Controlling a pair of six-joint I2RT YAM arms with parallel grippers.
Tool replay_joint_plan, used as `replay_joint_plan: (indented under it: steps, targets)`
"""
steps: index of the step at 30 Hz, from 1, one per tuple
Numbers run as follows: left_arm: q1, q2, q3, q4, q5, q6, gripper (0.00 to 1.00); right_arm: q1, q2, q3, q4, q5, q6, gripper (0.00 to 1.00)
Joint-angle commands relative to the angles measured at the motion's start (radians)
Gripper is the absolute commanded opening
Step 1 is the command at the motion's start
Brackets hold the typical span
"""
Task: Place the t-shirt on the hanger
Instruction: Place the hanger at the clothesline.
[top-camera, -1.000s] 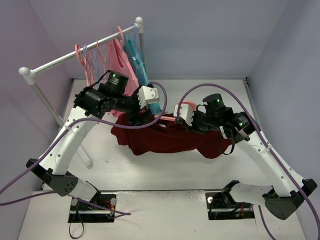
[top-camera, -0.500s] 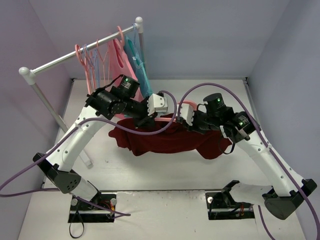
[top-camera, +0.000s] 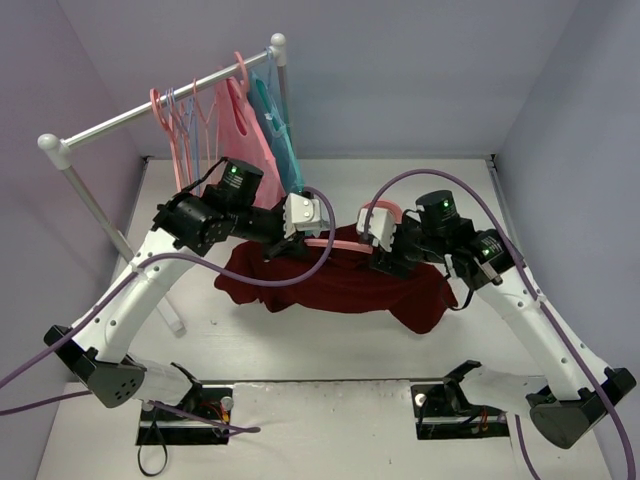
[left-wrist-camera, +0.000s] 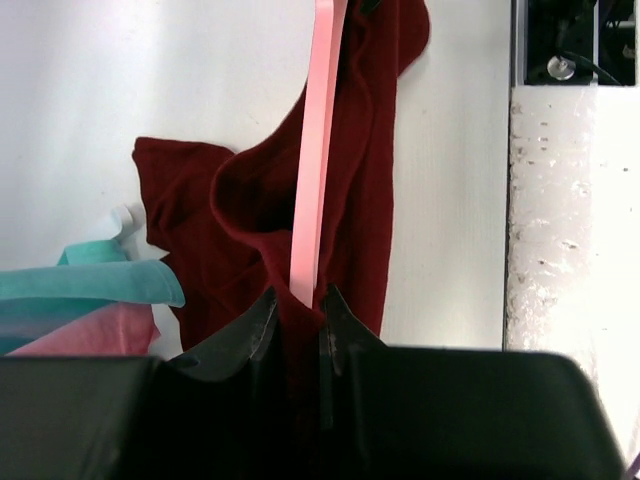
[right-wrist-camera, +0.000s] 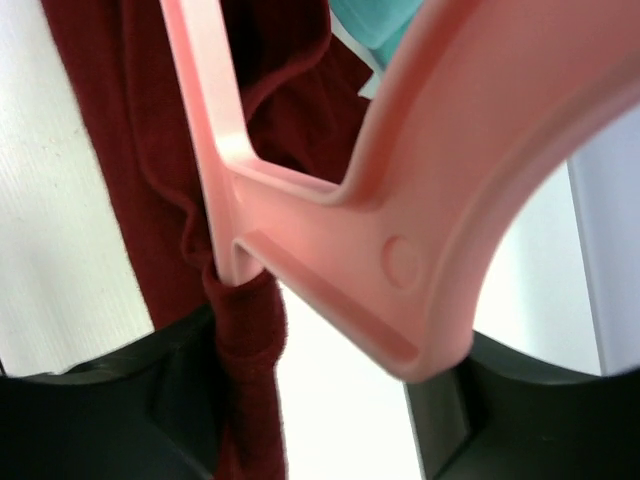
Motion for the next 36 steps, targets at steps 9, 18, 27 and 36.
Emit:
replay_joint_plan:
  steps: [9,18,27,36]
  targets:
    - [0.126,-0.125,-0.115,0.322,0.08,-0.201,0.0,-0.072,-0.05,0.002,0.041,0.008,0.071,0.71]
    - [0.122,-0.151,-0.204,0.58,0.206,-0.386,0.0,-0.072,0.037,0.015,0.041,-0.05,0.069,0.75]
    - [0.124,-0.191,-0.252,0.549,0.156,-0.366,0.0,-0.104,0.029,0.045,0.045,0.146,0.035,0.79]
    - [0.125,-0.219,-0.215,0.529,-0.004,-0.376,0.0,-0.17,-0.067,0.179,0.051,0.229,0.015,0.85]
